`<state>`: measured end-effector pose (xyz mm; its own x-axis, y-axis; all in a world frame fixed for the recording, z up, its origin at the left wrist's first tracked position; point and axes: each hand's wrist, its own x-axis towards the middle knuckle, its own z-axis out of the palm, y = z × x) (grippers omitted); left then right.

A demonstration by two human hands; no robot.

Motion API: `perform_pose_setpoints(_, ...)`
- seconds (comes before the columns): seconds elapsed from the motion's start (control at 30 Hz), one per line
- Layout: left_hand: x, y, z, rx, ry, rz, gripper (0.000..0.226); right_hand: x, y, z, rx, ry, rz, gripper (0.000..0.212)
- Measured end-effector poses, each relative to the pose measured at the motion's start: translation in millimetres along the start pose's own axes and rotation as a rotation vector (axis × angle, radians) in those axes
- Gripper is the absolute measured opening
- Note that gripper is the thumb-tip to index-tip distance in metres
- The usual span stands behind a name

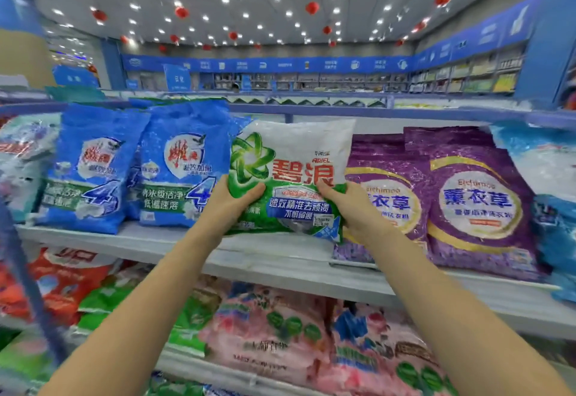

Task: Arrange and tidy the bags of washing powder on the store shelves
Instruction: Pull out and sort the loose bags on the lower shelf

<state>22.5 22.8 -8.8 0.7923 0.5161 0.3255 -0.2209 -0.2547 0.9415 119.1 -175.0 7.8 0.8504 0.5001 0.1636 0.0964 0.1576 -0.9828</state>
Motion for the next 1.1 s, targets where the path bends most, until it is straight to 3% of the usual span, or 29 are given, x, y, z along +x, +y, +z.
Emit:
perform_pose_setpoints(0.27, 38, -52, -10, 0.069, -0.060, -0.145, 0.048, 29, 28, 22, -0.158, 0.163, 0.063, 0.023)
perform_pose_setpoints(0.43, 50, -62, -7, -0.121, -0.128, -0.315, 0.036, 40, 36, 20, -0.168, 0.257, 0.090, 0.026)
perform_pose_setpoints(0.53, 51, -58, -1, -0.122, -0.113, -0.319, 0.041, 37, 38, 20, -0.146, 0.313, 0.041, 0.030)
perform_pose_setpoints(0.67, 41, -44, -3, -0.078, -0.053, -0.218, 0.055, 23, 25, 18, -0.207, 0.396, -0.124, 0.042)
perform_pose_setpoints(0.83, 11, -28, -16, 0.115, 0.026, 0.049, 0.067, -27, 4, 2, -0.318, 0.431, -0.385, 0.025)
perform_pose_setpoints(0.93, -12, -23, -18, 0.167, 0.117, 0.212, 0.059, -72, 0, -20, -0.349, 0.456, -0.490, 0.024)
perform_pose_setpoints(1.1, -62, -19, 7, 0.074, 0.001, 0.301, 0.044, -162, 8, -77, -0.470, 0.617, -0.566, 0.027)
